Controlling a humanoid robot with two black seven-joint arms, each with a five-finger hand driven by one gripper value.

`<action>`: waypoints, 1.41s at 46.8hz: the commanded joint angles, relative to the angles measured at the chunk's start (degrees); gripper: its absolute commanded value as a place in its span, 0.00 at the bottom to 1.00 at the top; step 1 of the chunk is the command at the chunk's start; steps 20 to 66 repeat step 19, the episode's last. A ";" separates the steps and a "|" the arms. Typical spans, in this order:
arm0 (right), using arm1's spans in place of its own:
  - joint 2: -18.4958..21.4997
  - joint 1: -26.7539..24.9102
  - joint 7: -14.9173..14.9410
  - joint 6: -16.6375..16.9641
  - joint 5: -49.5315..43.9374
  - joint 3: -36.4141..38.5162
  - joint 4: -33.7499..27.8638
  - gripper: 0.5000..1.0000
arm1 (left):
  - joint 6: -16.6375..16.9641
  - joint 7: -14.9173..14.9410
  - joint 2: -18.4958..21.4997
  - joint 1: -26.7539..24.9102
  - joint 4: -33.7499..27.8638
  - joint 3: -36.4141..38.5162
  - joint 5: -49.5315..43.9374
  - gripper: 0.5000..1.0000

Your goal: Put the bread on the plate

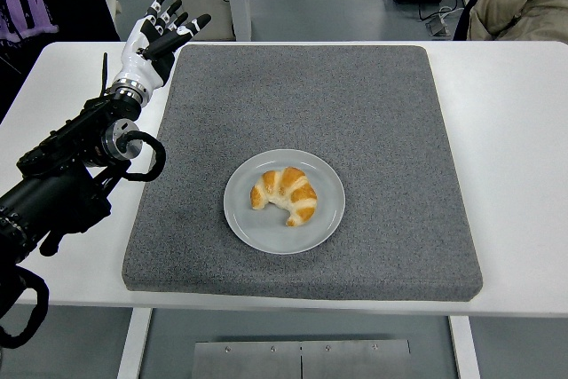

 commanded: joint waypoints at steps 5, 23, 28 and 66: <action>0.00 0.00 0.00 0.10 0.09 0.00 0.26 1.00 | -1.20 -0.16 -0.31 -0.22 1.02 -0.74 -1.01 0.97; 0.00 1.05 0.00 0.01 0.00 0.00 0.53 1.00 | -3.57 -0.95 -0.49 0.04 2.78 -2.94 -1.01 0.97; 0.00 1.05 0.00 0.01 0.00 0.00 0.53 1.00 | -3.57 -0.95 -0.49 0.04 2.78 -2.94 -1.01 0.97; 0.00 1.05 0.00 0.01 0.00 0.00 0.53 1.00 | -3.57 -0.95 -0.49 0.04 2.78 -2.94 -1.01 0.97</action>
